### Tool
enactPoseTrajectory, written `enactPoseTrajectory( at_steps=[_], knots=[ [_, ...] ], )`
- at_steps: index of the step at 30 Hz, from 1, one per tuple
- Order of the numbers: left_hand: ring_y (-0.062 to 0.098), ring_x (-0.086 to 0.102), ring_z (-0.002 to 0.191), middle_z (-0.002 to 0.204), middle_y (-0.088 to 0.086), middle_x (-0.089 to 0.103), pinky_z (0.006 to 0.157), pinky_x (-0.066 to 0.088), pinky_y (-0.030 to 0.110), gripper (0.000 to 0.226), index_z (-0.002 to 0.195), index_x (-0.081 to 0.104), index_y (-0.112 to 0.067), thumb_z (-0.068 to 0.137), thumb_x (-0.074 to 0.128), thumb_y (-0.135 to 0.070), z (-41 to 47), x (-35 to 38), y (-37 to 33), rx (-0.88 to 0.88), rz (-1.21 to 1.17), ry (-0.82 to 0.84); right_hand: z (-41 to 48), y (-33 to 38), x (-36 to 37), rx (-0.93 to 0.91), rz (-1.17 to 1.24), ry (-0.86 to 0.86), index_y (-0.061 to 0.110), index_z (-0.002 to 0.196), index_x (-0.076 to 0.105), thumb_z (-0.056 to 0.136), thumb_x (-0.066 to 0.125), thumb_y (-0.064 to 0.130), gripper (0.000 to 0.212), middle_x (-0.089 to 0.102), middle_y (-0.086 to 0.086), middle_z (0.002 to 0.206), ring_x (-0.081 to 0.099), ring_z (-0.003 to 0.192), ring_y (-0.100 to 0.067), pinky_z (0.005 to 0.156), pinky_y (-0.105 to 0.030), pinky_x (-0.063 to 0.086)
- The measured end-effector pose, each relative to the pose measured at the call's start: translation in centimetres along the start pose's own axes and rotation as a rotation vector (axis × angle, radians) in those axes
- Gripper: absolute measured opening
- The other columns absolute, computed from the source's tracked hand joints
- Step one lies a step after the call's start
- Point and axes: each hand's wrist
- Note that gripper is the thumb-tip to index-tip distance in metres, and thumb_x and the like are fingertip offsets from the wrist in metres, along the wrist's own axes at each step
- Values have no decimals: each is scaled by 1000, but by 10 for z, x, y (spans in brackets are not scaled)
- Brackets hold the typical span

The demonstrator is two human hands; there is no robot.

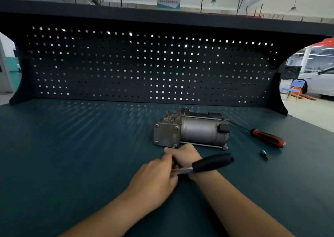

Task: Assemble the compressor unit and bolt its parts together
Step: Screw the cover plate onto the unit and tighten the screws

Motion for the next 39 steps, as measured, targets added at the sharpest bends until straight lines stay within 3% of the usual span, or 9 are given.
enactPoseTrajectory(
  at_steps=[4,7,9,12,15,20,26,32,39],
  knots=[
    [8,58,57,80,-3,61,55,48,23,6,94,50,-23,95,45,-27,4,-8,-6,-314,-693,39,-1,4,1,85,96,49,4,65,53,88,51,2,23,47,-3,45,39,29,-9,32,-17,27],
    [8,53,36,59,8,63,36,45,17,26,80,58,-5,97,45,-19,10,-17,-16,-724,-1456,54,1,4,0,151,197,79,9,60,46,90,53,8,31,41,4,30,31,22,-5,32,-12,20],
    [9,54,36,57,11,65,35,45,17,27,78,59,-1,96,46,-16,9,-24,-15,-810,-1599,50,1,6,0,170,215,96,10,62,45,92,52,10,31,41,6,30,32,22,-4,31,-11,21],
    [6,51,37,56,4,62,35,42,16,21,81,60,-7,95,47,-15,8,-24,-8,-700,-1375,143,0,5,-1,173,198,118,10,61,47,93,52,14,33,42,5,30,33,22,-4,29,-11,23],
    [7,53,49,66,-3,55,48,44,22,11,102,54,-19,95,46,-18,3,-17,1,-332,-726,172,-1,3,0,122,106,119,9,61,48,93,51,12,32,41,5,29,33,23,-4,29,-12,23],
    [24,57,100,109,1,58,83,47,37,51,136,22,-31,92,46,-35,-5,-5,10,52,70,77,0,-1,0,74,30,36,7,53,45,92,53,18,42,39,6,25,33,20,-5,28,-11,23],
    [8,64,61,89,4,65,54,46,21,17,107,54,-21,96,45,-30,4,-7,1,-310,-752,135,4,-2,-1,71,141,-8,8,56,50,85,61,7,31,50,-1,39,42,30,-8,38,-15,33],
    [18,62,43,70,20,68,39,51,21,34,100,57,6,97,45,-26,8,-18,-11,-764,-1657,107,4,2,-3,122,185,-11,6,57,49,89,58,10,33,46,0,36,39,25,-9,33,-14,30],
    [8,44,35,52,4,59,31,28,15,26,79,55,-5,96,43,-21,9,-16,-6,-652,-1255,76,5,2,-4,99,40,20,8,59,52,89,53,19,32,46,2,34,36,24,-7,32,-14,27]
  ],
)
Point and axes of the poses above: each hand's wrist, its own z-axis towards the middle knuckle, its own x-axis out of the palm, y = z × x
